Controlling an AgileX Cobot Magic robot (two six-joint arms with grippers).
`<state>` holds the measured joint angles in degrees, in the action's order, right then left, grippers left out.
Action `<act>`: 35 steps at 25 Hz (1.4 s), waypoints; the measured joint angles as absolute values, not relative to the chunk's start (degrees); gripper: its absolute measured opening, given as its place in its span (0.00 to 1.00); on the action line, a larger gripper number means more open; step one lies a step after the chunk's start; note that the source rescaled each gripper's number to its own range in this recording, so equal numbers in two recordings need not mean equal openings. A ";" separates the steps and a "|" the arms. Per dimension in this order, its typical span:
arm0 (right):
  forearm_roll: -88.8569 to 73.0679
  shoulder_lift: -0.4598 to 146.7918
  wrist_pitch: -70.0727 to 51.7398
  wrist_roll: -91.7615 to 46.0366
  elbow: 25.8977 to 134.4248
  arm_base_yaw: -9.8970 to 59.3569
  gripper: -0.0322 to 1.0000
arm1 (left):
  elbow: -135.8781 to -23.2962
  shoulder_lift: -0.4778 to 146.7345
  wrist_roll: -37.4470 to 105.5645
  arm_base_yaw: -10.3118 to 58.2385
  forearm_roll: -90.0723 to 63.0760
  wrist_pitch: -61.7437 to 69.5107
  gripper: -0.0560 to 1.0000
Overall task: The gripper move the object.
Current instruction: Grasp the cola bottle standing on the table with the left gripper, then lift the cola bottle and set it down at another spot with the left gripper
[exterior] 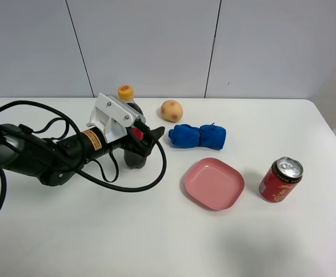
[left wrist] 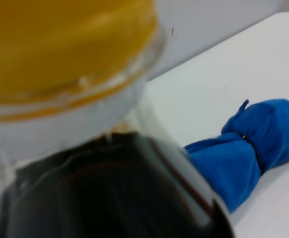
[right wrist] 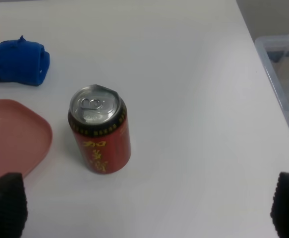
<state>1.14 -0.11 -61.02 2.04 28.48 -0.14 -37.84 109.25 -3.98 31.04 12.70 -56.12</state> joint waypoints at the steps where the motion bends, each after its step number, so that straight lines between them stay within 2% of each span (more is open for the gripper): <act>1: 1.14 -0.11 -61.02 2.04 28.48 -0.14 1.00 | -37.84 109.25 -3.98 31.04 12.70 -56.12 0.99; 2: 1.14 -0.11 -61.02 2.04 28.48 -0.14 1.00 | -37.84 109.25 -3.98 31.04 12.70 -56.12 0.94; 3: 1.14 -0.11 -61.02 2.04 28.48 -0.14 1.00 | -37.84 109.25 -3.98 31.04 12.70 -56.12 0.80; 4: 1.14 -0.11 -61.02 2.04 28.48 -0.14 1.00 | -37.84 109.25 -3.98 31.04 12.63 -56.12 0.57; 5: 1.14 -0.11 -61.02 2.04 28.48 -0.14 1.00 | -37.85 109.25 -3.98 31.04 12.41 -56.12 0.25; 6: 1.14 -0.11 -61.02 2.04 28.48 -0.14 1.00 | -37.91 109.25 -4.01 31.04 12.50 -56.06 0.05; 17: 1.14 -0.11 -61.02 2.04 28.48 -0.14 1.00 | -37.99 107.72 -4.02 31.04 12.66 -52.96 0.07; 27: 1.14 -0.11 -61.02 2.04 28.48 -0.14 1.00 | -38.43 94.66 -10.29 31.04 13.50 -36.11 0.07; 35: 1.14 -0.11 -61.02 2.04 28.48 -0.14 1.00 | -51.70 91.44 -19.64 31.35 18.29 -16.84 0.07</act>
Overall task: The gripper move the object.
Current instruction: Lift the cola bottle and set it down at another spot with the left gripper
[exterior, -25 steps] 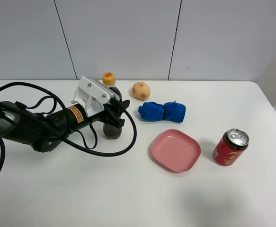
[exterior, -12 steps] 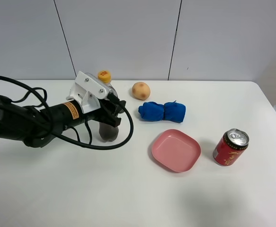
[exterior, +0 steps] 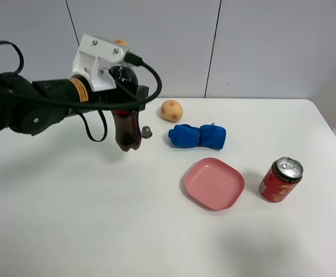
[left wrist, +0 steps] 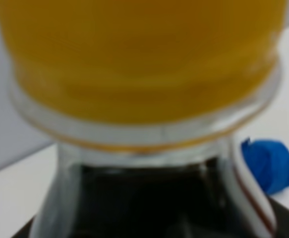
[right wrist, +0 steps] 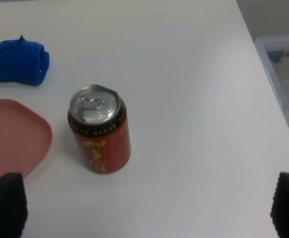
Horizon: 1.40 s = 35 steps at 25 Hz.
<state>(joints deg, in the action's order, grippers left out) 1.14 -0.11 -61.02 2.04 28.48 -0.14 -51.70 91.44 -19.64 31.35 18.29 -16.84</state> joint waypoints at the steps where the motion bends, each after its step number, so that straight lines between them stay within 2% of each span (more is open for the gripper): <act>1: 1.14 -0.11 -61.02 2.04 28.48 -0.14 1.00 | -53.71 91.44 -21.08 31.63 19.45 -15.57 0.07; 10: 1.14 -0.11 -61.02 2.04 28.48 -0.14 1.00 | -68.14 94.20 -24.49 36.86 21.60 -11.45 0.07; 35: 1.14 -0.11 -61.02 2.04 28.48 -0.14 1.00 | -109.15 124.91 -26.57 43.84 21.87 -3.26 0.07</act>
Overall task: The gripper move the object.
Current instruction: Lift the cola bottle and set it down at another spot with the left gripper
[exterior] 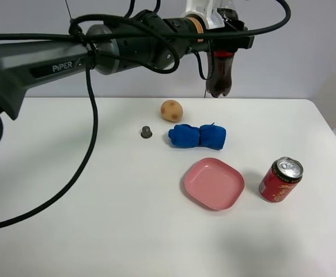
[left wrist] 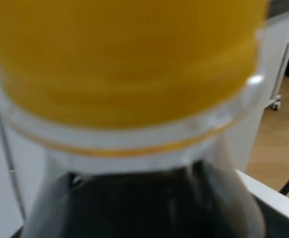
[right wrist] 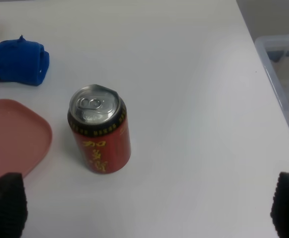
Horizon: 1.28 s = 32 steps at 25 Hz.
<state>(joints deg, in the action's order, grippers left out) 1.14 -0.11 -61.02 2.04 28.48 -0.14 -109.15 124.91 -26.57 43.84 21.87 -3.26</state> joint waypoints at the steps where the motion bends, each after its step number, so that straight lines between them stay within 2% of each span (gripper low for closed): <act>1: 1.14 -0.11 -61.02 2.04 28.48 -0.14 1.00 | -110.20 125.73 -26.57 44.17 21.87 -3.02 0.07; 8: 1.14 -0.11 -61.02 2.04 28.48 -0.14 1.00 | -113.45 130.40 -26.57 46.92 21.87 -2.44 0.07; 32: 1.14 -0.11 -61.02 2.04 28.48 -0.14 1.00 | -113.62 139.40 -25.70 54.64 26.24 -9.84 0.07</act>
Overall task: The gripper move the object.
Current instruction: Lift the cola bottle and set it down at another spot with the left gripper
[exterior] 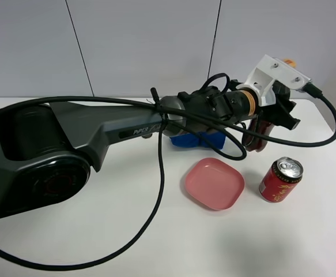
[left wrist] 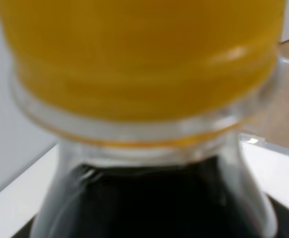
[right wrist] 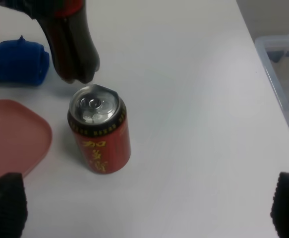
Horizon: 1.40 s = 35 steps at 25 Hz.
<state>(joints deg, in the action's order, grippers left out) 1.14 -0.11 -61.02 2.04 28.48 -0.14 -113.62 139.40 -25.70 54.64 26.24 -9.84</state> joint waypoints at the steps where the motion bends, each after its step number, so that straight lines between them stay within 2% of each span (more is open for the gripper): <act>1: 1.14 -0.11 -61.02 2.04 28.48 -0.14 1.00 | -113.62 139.80 -25.70 54.67 26.34 -10.20 0.07; 35: 1.14 -0.11 -61.02 2.04 28.48 -0.14 1.00 | -113.67 144.51 -25.38 53.98 32.57 -14.19 0.07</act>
